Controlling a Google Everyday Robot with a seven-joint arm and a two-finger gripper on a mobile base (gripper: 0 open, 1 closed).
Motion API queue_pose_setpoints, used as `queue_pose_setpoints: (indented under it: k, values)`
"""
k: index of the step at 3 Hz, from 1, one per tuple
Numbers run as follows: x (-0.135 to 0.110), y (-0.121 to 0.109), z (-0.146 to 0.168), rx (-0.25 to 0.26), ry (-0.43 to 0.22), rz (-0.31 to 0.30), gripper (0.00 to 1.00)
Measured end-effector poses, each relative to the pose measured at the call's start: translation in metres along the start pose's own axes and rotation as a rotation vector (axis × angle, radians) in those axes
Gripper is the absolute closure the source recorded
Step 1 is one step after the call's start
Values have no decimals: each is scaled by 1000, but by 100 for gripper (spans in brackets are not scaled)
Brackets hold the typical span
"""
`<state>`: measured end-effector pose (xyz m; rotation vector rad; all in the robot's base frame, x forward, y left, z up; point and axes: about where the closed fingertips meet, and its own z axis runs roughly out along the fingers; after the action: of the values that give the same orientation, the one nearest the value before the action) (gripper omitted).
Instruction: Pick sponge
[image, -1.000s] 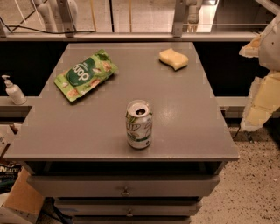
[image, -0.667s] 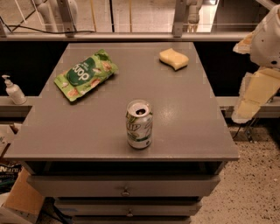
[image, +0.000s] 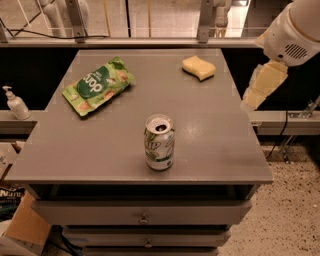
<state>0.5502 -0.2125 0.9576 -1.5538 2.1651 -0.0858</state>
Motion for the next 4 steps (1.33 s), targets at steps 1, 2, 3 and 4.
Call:
queue_pose_setpoints:
  k: [1,2,3,4]
  values:
    - [-4,-35,22,26,-45,92,0]
    - [-8,-66,51,28,-86,193,0]
    - [-15,-93,83,16,-137,282,0]
    - [-21,-115,113,-5,-187,344,0]
